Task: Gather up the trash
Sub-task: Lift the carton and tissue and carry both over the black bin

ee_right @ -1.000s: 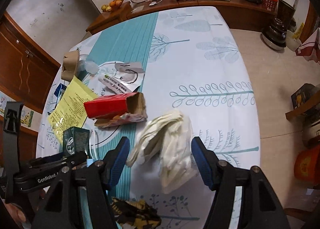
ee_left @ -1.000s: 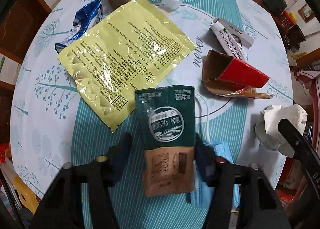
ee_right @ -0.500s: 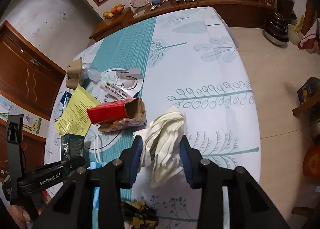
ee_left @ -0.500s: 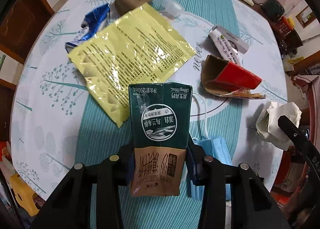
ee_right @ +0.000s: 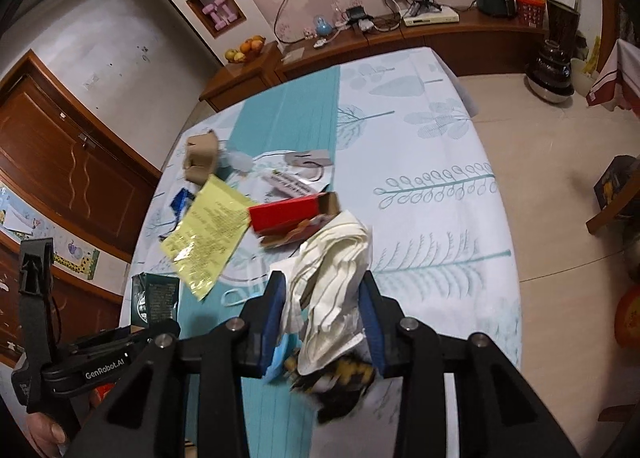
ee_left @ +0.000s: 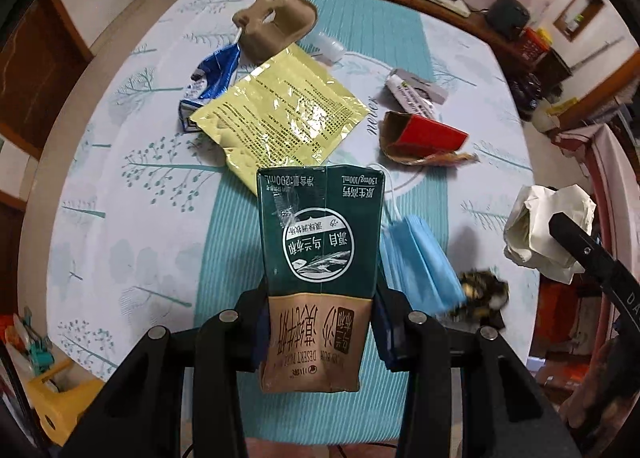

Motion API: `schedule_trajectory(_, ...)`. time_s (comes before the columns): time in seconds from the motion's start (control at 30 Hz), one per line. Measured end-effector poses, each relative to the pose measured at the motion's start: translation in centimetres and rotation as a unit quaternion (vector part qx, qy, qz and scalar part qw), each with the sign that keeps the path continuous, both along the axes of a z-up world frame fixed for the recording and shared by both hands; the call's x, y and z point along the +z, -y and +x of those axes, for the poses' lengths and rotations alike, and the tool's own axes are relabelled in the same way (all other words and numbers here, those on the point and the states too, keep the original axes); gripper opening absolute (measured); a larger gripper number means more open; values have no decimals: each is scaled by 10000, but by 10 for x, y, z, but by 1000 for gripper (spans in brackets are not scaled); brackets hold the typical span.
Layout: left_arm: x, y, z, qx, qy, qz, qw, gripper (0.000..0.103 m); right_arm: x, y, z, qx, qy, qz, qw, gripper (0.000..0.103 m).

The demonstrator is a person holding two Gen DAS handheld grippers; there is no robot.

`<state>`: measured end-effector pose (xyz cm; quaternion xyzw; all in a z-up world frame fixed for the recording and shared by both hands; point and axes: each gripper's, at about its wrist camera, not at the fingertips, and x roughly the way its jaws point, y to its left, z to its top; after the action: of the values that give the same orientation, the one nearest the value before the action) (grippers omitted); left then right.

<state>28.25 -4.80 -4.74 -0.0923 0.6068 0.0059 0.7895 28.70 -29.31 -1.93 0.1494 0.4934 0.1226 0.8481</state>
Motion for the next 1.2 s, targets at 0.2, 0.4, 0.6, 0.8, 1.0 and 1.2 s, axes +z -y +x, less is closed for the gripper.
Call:
schedule_trajectory(0.2,28,-24,-39,-464,230,-288,9982,40,24,-25,-54,-280,231,-110,9993,37)
schedule_trajectory(0.4,45,-45,-78,-1013,453,-466,9927,40,35,-53,-116,-757,342,-143,9964,37)
schedule_trajectory(0.6,55,-63,-123,-1504,653,-509,9851,40,34,-85,-185,-1163,302,-171,9926,37)
schedule_trajectory(0.8,47,-71,-166,-1913,569,-504,9786,40,19,-109,-237,-1268,73,-188,9917,37)
schedule_trajectory(1.0,25,-70,-201,-2072,311,-476,9766,40,4,-123,-271,-1098,-256,-275,9932,37)
schedule_trajectory(1.2,11,-58,-224,-2039,163,-333,9783,40,-17,-123,-289,-899,-557,-288,9940,37)
